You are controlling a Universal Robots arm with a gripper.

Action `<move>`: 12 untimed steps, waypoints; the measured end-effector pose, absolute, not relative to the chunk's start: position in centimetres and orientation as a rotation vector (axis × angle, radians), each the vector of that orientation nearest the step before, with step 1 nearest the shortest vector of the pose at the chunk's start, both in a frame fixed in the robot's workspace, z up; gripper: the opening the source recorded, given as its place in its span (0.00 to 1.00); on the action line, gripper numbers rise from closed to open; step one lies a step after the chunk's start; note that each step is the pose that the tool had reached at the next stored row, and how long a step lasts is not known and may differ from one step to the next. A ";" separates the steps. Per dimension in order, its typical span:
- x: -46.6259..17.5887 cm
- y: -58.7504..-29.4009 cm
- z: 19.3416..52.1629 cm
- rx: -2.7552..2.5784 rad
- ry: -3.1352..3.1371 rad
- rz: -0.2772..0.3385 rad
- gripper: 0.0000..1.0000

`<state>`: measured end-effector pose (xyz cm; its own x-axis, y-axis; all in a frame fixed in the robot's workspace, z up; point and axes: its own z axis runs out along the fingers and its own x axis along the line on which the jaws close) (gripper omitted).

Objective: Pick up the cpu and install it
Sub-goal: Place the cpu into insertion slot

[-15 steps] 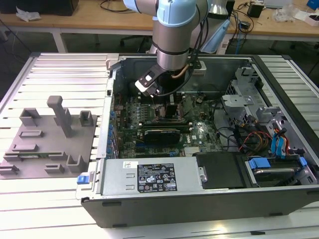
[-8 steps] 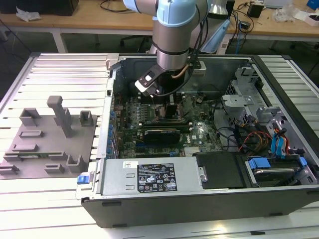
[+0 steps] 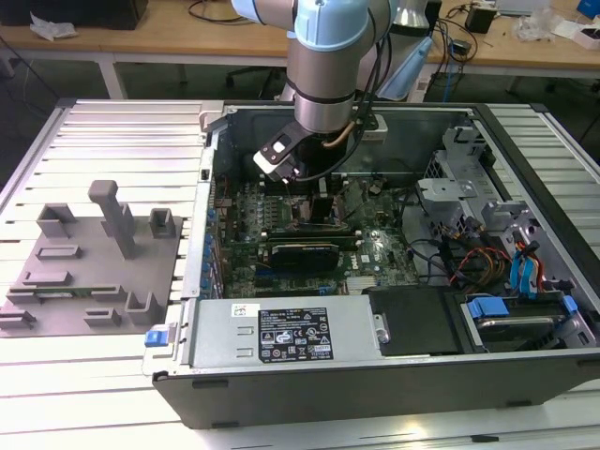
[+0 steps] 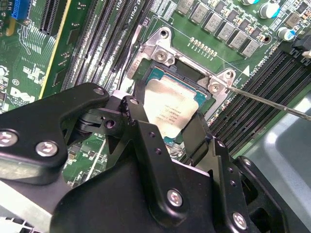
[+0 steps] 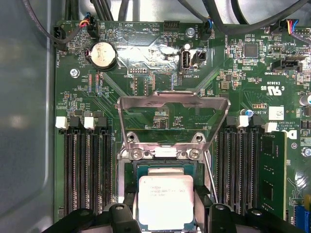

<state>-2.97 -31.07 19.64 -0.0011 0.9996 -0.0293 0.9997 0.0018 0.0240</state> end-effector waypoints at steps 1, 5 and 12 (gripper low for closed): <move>-3.0 -31.1 19.6 2.193 2.196 -0.006 0.55; -3.0 -31.1 19.6 2.193 2.197 -0.005 0.56; -3.0 -31.1 19.6 2.193 2.196 -0.006 0.62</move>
